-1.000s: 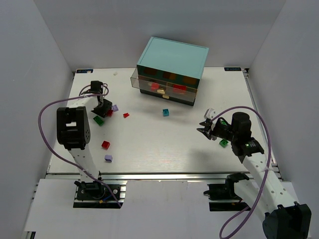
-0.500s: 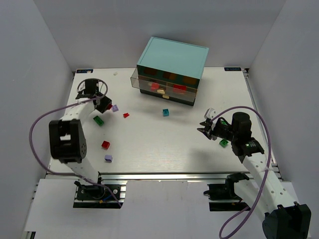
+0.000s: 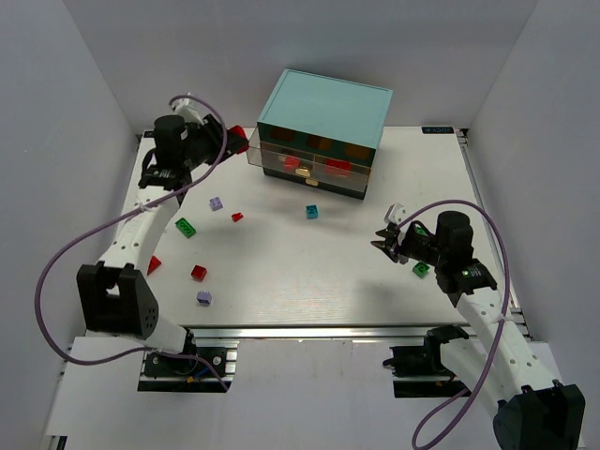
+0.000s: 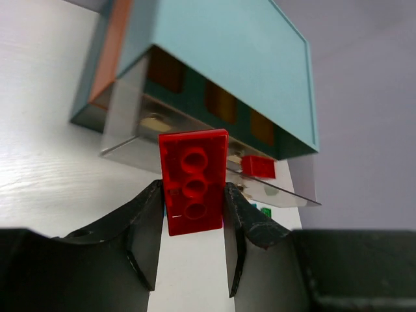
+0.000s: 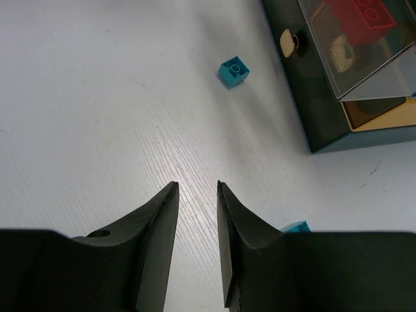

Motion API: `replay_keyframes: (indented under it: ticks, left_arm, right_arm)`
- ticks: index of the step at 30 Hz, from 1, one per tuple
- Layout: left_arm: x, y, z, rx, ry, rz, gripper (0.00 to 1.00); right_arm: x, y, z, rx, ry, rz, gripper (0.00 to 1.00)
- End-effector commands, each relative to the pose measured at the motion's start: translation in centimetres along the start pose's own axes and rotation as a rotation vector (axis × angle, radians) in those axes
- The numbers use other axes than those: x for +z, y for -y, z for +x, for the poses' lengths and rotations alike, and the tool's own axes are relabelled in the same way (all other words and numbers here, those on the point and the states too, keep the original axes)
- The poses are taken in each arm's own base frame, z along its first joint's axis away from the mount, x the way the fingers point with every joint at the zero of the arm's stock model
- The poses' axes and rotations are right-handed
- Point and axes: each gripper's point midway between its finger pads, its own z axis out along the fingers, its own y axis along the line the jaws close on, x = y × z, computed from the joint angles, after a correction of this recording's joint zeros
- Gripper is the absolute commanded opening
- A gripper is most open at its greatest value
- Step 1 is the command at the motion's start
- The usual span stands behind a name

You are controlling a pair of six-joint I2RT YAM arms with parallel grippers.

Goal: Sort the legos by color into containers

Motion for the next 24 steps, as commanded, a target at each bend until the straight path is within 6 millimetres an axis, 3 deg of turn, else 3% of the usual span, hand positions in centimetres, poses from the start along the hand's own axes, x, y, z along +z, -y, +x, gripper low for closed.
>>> replay_keyframes:
  ticks: [1,2,4,8,11,13,21,24]
  left_arm:
    - [1.2,4.3,0.4,0.098,-0.078,0.142,0.01]
    - [1.4,5.6,-0.4,0.112,-0.069,0.162,0.02]
    - [2.9,6.1,0.5,0.106,-0.097,0.159,0.04]
    - [4.8,7.5,0.2,0.112,-0.085,0.147,0.08]
    - [6.3,7.0,1.2,0.107,-0.108,0.105,0.14]
    - [7.2,6.7,1.4,0.107,-0.116,0.073,0.24]
    - [10.0,6.5,1.3,0.107,-0.115,0.011,0.42]
    - [10.5,5.9,1.5,0.102,-0.122,-0.009,0.53]
  right_arm:
    - [-0.1,0.5,-0.5,-0.017,0.013,0.014,0.36]
    - [-0.1,0.5,-0.5,-0.017,0.015,0.012,0.35]
    - [-0.1,0.5,-0.4,-0.014,0.012,0.013,0.35]
    - [-0.1,0.4,-0.3,-0.010,0.009,0.008,0.35]
    - [-0.2,0.4,-0.4,-0.013,0.013,0.008,0.35]
    - [-0.1,0.4,-0.4,-0.013,0.014,0.005,0.35]
    - [-0.2,0.4,-0.4,-0.013,0.016,0.002,0.35]
    - [-0.2,0.4,-0.4,-0.014,0.015,0.003,0.36]
